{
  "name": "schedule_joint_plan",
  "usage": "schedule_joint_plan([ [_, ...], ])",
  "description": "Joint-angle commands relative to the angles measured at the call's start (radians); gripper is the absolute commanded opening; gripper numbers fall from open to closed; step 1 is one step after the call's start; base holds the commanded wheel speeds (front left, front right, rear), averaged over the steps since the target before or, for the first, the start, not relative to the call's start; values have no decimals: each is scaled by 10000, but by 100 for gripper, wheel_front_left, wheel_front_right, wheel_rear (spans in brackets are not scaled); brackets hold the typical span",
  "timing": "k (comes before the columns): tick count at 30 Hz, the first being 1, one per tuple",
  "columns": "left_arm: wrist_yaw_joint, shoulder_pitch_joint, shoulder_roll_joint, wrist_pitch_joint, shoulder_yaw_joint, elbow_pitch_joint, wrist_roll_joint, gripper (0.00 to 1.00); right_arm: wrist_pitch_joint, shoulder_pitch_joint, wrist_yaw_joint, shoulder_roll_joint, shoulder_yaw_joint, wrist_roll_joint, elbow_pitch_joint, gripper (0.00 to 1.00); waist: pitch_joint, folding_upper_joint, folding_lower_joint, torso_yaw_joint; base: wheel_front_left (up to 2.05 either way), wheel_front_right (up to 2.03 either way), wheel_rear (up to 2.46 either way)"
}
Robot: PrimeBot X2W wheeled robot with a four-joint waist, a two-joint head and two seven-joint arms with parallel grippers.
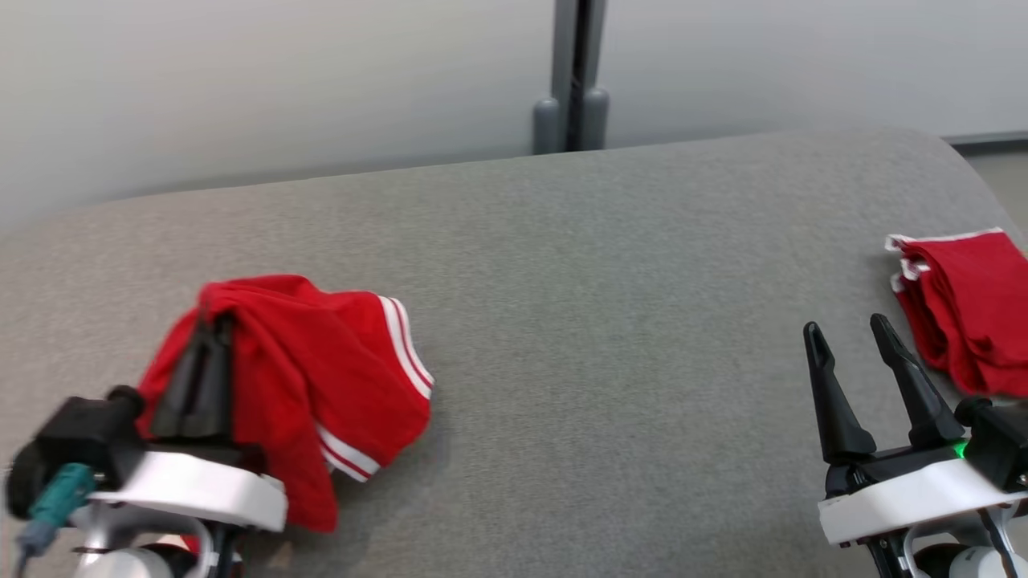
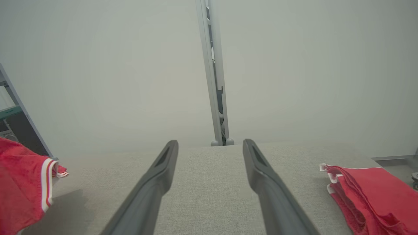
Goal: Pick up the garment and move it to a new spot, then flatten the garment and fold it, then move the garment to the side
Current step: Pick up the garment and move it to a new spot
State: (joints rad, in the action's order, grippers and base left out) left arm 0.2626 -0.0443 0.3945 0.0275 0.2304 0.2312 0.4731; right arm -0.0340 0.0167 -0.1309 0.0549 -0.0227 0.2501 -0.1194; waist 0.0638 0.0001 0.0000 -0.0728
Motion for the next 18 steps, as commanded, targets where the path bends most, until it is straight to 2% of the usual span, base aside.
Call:
schedule_joint_plan([
  [1,-75,-89,-7,-11,59,18,-81,0,25,61,3,5,21,5,-35,100,194,-1,0,-322,0,0,0],
  [12,-1043,-2013,-787,-359,1610,-1035,-271,0,-380,420,3,-20,-196,309,107,100,1460,-1,0,-2604,0,0,0],
  [18,-1602,-3174,-1090,-590,2044,-2632,-155,0,-848,608,1,-27,-354,711,457,100,2248,-1,0,-3431,0,0,0],
])
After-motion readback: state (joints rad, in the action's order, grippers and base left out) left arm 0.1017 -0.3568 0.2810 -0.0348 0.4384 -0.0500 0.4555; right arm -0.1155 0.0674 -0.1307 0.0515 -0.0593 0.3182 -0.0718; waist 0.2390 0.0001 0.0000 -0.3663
